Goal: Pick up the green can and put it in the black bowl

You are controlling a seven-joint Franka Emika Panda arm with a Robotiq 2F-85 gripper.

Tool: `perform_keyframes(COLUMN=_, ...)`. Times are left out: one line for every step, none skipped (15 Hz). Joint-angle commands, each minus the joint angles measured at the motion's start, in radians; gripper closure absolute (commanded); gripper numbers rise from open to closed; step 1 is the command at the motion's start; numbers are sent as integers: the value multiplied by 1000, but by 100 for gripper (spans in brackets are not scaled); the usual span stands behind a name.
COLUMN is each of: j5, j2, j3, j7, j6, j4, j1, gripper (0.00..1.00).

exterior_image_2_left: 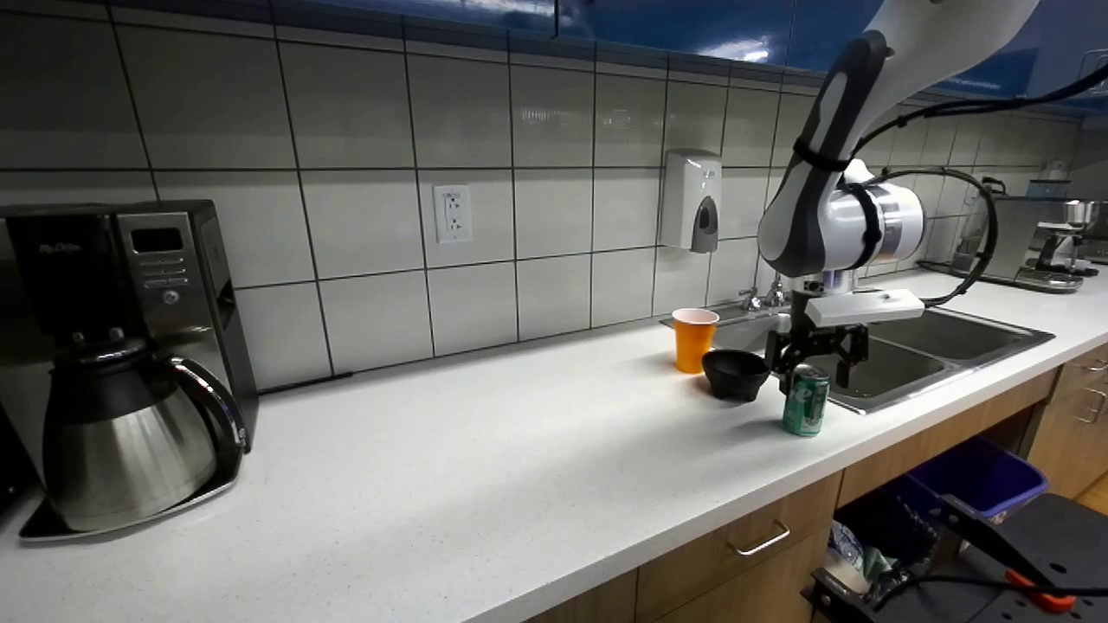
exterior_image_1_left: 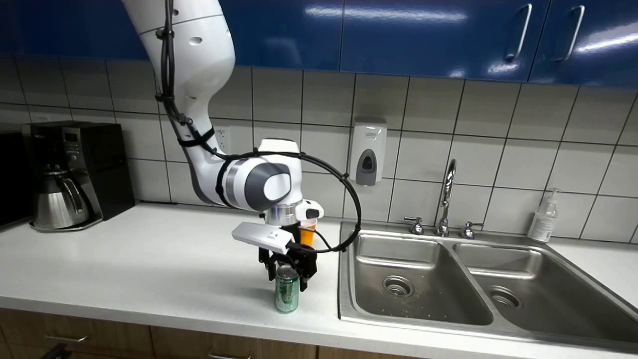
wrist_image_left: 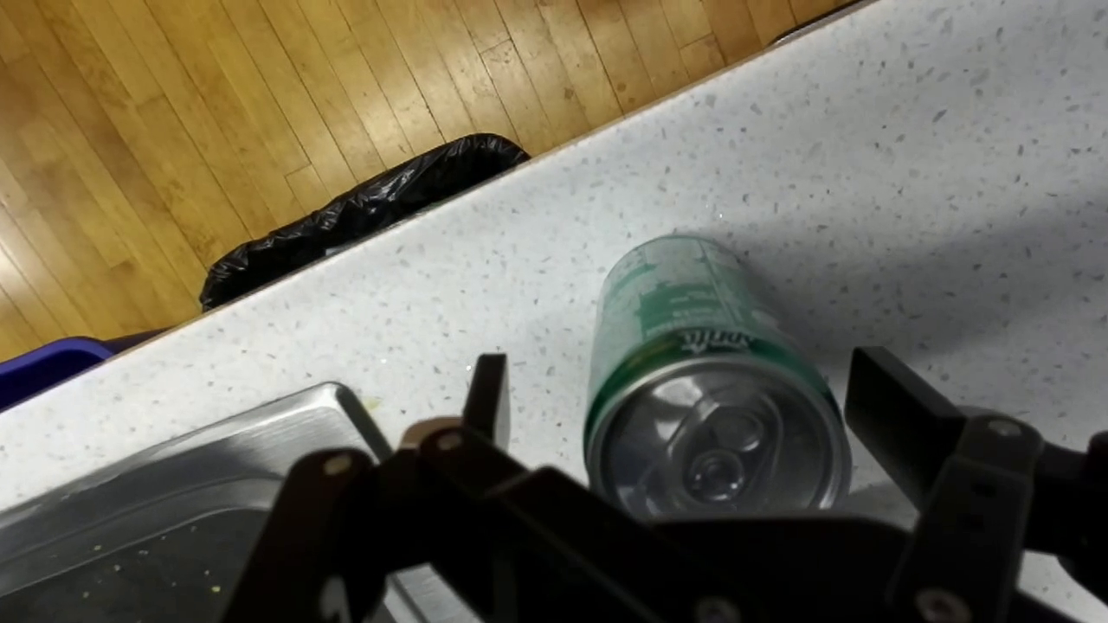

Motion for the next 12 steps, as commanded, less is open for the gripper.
perform_keyframes(j5=19, j2=22, j3=25, j7=-33, j6=-17, j4=34, j1=-32, gripper=0)
perform_keyframes(j5=18, j2=25, j3=25, j7=-33, j6=-17, j4=37, j1=-33, gripper=0)
perform_keyframes(j5=17, j2=28, j3=24, j7=-32, j6=-17, j4=38, j1=-33, gripper=0)
perform_keyframes(j5=15, j2=29, j3=23, j7=-30, j6=-16, j4=39, j1=-31, gripper=0)
perform_keyframes(j5=15, j2=30, j3=23, j7=-29, j6=-16, j4=40, j1=-31, gripper=0)
perform_keyframes(j5=16, j2=30, j3=24, j7=-30, j6=-16, j4=41, j1=-31, gripper=0)
perform_keyframes(j5=15, j2=30, j3=24, j7=-29, j6=-16, j4=42, j1=-30, gripper=0)
perform_keyframes(j5=15, j2=31, j3=24, j7=-29, j6=-16, j4=42, j1=-30, gripper=0)
perform_keyframes(j5=15, j2=30, j3=25, j7=-29, j6=-16, j4=42, j1=-30, gripper=0)
perform_keyframes(j5=17, j2=29, j3=28, j7=-34, j6=-16, j4=42, j1=-33, gripper=25)
perform_keyframes(j5=18, j2=29, j3=30, j7=-34, j6=-14, j4=42, j1=-34, gripper=26)
perform_keyframes(j5=19, j2=29, j3=32, j7=-35, j6=-13, j4=41, j1=-34, gripper=34)
